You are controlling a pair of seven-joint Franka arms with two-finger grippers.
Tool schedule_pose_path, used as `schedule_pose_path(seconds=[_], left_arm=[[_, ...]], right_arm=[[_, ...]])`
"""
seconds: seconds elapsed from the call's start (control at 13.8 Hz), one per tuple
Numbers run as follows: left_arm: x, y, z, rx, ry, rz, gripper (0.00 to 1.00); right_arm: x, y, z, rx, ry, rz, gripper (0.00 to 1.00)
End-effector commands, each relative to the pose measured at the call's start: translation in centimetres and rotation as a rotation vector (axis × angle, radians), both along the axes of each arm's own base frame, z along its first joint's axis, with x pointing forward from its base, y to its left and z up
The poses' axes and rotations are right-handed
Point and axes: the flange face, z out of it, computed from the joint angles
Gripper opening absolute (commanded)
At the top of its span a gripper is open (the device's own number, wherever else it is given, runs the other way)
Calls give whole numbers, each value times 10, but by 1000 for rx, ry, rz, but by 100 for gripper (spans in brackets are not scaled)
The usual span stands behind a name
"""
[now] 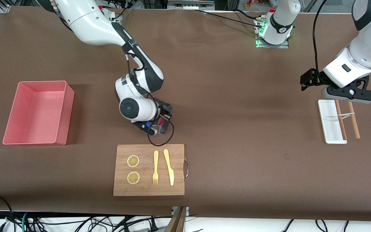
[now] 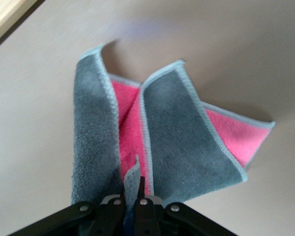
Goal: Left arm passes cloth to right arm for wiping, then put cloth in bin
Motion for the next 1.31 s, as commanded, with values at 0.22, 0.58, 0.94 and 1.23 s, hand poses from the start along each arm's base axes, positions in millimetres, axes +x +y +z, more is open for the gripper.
schedule_pose_path(seconds=[0.22,0.58,0.94,1.23], left_arm=[[-6,-2,11,-3,-1,-3,100],[-8,-1,11,-1,8,-1,100],[-9,-1,11,0,17,-2,100],[-9,-2,11,-3,17,-4,100]], right_arm=[[5,-14,14,-25,59,84,0],[12,-79,3,-90,190,248,0],[32,-166,2,-103,257,356,0],[44,-234,-6,-102,266,425,0]])
